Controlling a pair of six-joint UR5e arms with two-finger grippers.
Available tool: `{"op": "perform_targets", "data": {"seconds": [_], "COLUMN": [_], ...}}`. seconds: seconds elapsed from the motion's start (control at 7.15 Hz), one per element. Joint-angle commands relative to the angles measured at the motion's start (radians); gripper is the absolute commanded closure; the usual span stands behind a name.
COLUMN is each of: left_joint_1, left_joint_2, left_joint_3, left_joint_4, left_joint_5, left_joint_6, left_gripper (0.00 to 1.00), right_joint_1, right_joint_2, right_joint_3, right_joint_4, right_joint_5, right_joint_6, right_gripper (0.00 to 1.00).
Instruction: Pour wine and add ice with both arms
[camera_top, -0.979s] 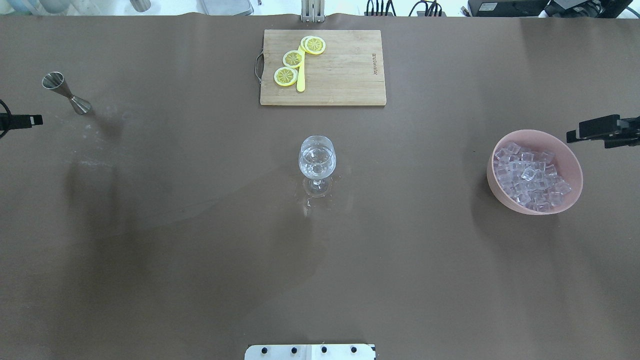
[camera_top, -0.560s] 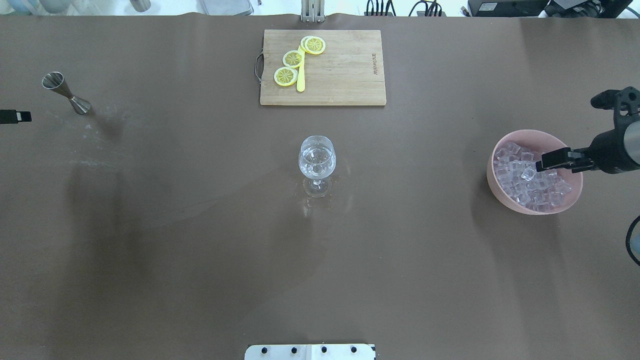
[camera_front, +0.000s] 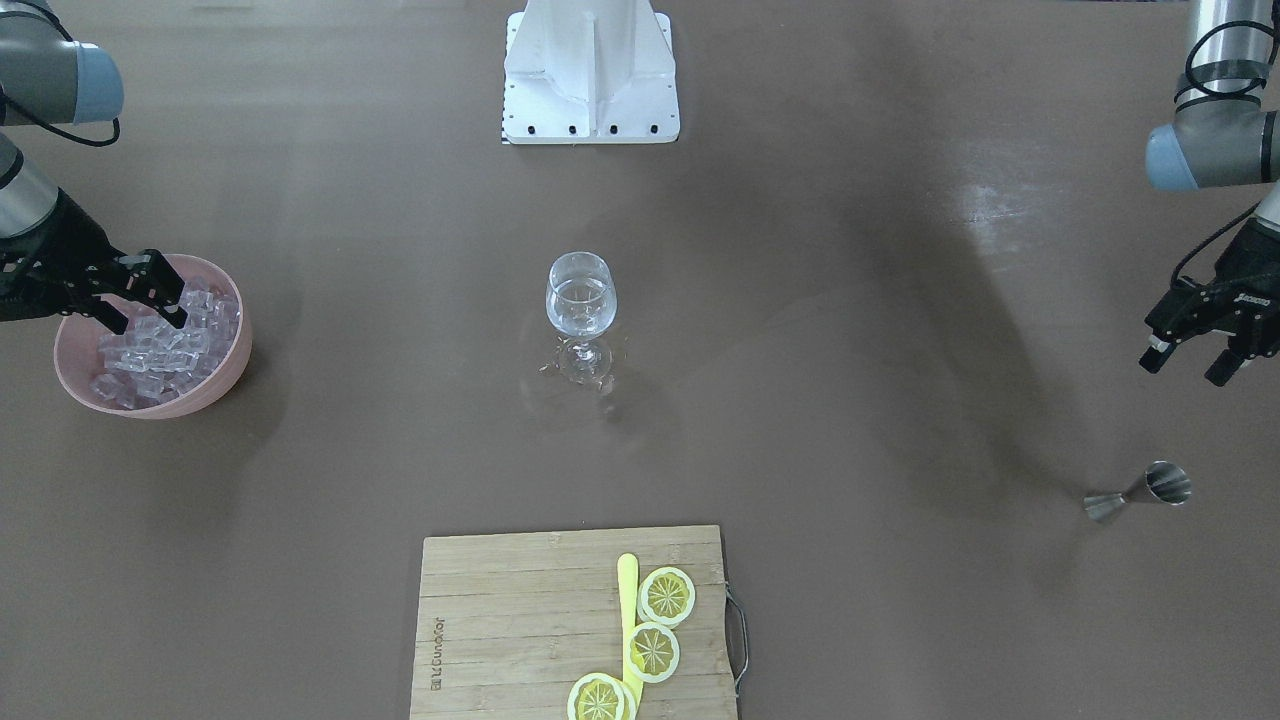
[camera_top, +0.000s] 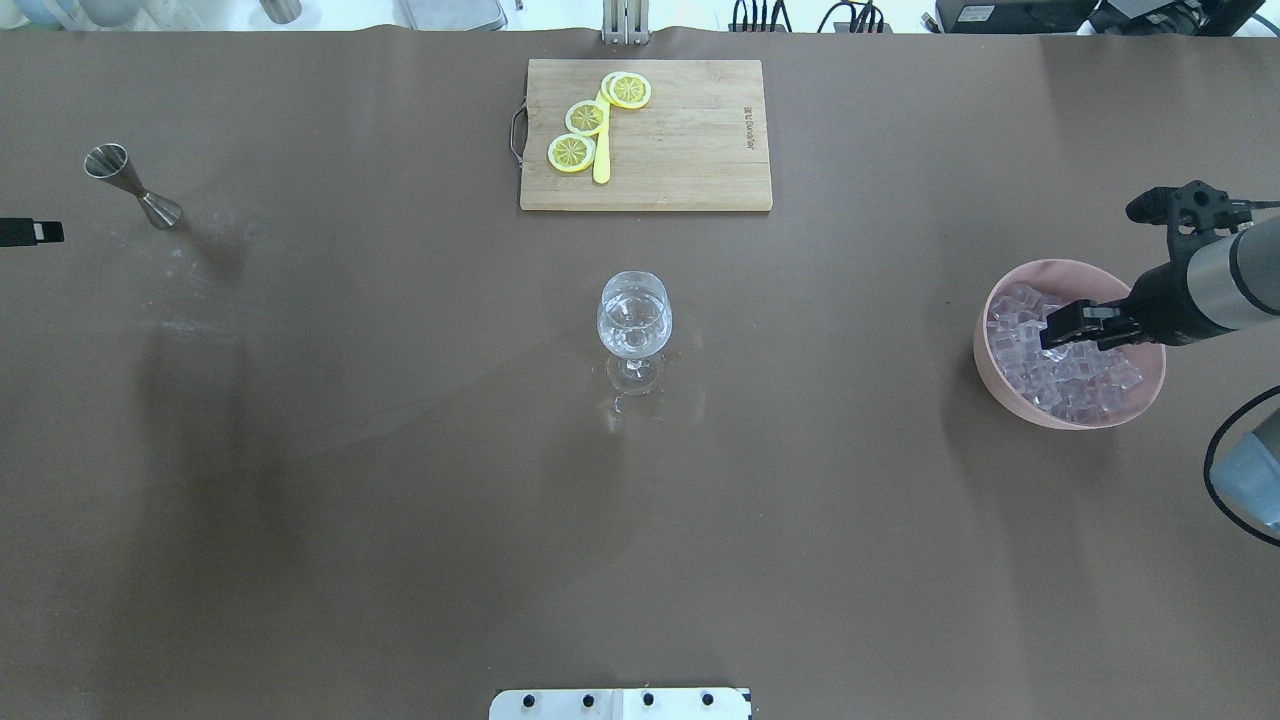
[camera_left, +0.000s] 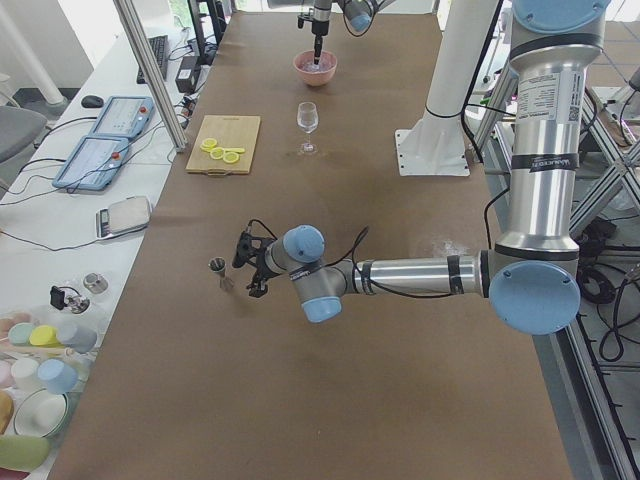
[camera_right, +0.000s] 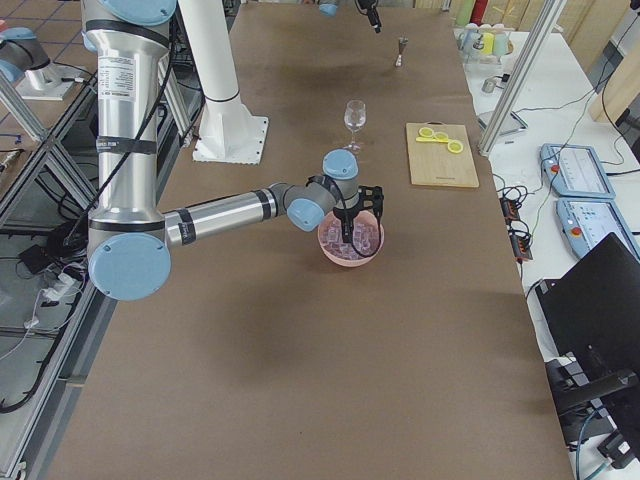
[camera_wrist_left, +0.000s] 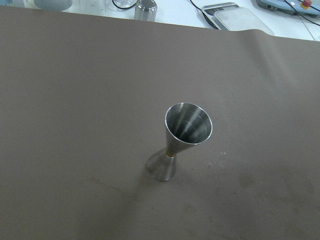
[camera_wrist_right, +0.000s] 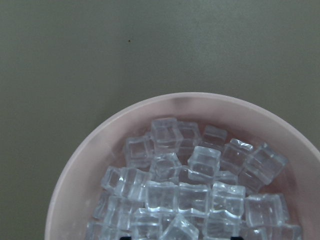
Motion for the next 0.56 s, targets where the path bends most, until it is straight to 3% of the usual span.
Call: {"op": "perform_targets", "data": {"seconds": [0.0,0.14,0.42], "left_joint_1": [-0.001,-0.001,-0.001], "left_joint_2": [0.0,0.001,0.001], "left_joint_3": [-0.004,-0.004,-0.004], "left_joint_4": [0.0,0.0,-0.001], "left_joint_5": [0.0,0.002,0.005], "left_joint_6": [0.0,0.0,0.0], "left_gripper": [0.01,0.01,0.01], "right_joint_1": [-0.007,-0.009,-0.012], "right_joint_2": [0.005,0.013,0.015], "right_joint_3": [-0.001,-0.002,-0.004], "right_joint_4": [-0.027,-0.029,-0.029], "right_joint_5": [-0.005,-0.005,-0.007], "right_joint_6": [0.001,0.001,0.001], "right_gripper": [0.35,0.42,0.73]}}
